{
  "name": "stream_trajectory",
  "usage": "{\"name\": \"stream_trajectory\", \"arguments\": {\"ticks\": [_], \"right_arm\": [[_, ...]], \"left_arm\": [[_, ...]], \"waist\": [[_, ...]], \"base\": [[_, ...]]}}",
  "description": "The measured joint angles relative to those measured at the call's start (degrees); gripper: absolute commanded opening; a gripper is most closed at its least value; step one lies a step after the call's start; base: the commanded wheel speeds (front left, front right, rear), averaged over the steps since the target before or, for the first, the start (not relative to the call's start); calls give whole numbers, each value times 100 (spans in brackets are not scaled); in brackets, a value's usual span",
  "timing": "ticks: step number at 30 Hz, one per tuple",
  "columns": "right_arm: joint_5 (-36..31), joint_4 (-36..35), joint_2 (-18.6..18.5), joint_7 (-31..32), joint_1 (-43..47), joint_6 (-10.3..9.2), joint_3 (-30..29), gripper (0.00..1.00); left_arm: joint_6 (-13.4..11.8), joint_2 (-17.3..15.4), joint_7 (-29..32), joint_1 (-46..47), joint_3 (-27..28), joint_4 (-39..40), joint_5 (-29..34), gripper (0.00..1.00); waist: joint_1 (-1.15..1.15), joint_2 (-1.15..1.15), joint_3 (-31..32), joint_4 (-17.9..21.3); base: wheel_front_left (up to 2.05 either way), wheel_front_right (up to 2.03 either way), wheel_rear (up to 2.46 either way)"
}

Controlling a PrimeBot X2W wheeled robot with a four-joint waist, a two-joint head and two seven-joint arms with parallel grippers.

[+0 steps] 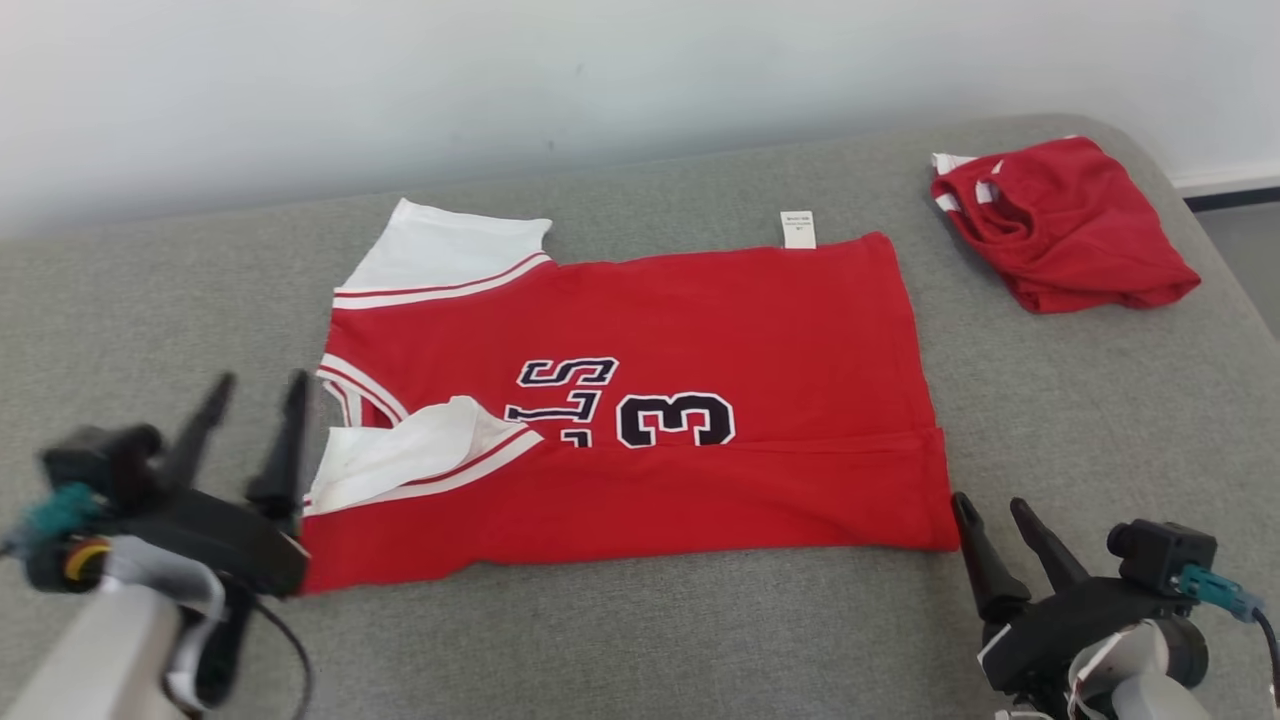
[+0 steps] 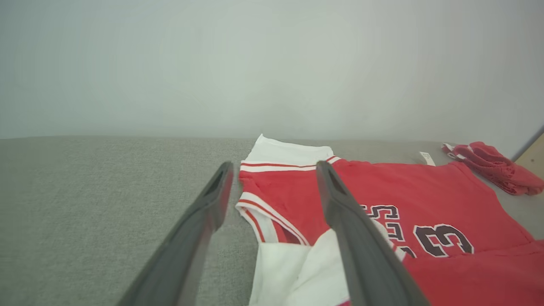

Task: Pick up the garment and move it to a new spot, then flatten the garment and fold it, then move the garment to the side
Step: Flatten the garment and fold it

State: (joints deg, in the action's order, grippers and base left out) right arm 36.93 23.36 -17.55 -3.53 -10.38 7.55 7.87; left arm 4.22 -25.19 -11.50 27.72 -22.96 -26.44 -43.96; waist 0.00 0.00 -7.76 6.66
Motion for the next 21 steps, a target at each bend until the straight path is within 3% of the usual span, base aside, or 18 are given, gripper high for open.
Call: {"name": "stream_trajectory", "arguments": {"ticks": [9, 16, 21], "right_arm": [[-22, 78, 130, -94, -90, 0, 97, 100], [-19, 221, 121, -205, -17, 0, 151, 100], [-191, 335, 37, -332, 47, 0, 179, 100]], "left_arm": [[76, -321, 259, 190, 249, -48, -301, 100], [10, -292, 377, -463, 49, -32, -382, 100], [-176, -111, 302, -1070, -140, 140, -335, 100]], "waist": [[0, 0, -47, 207], [0, 0, -14, 152], [0, 0, -9, 19]], "base": [[0, 0, 0], [0, 0, 0], [0, 0, 0]]}}
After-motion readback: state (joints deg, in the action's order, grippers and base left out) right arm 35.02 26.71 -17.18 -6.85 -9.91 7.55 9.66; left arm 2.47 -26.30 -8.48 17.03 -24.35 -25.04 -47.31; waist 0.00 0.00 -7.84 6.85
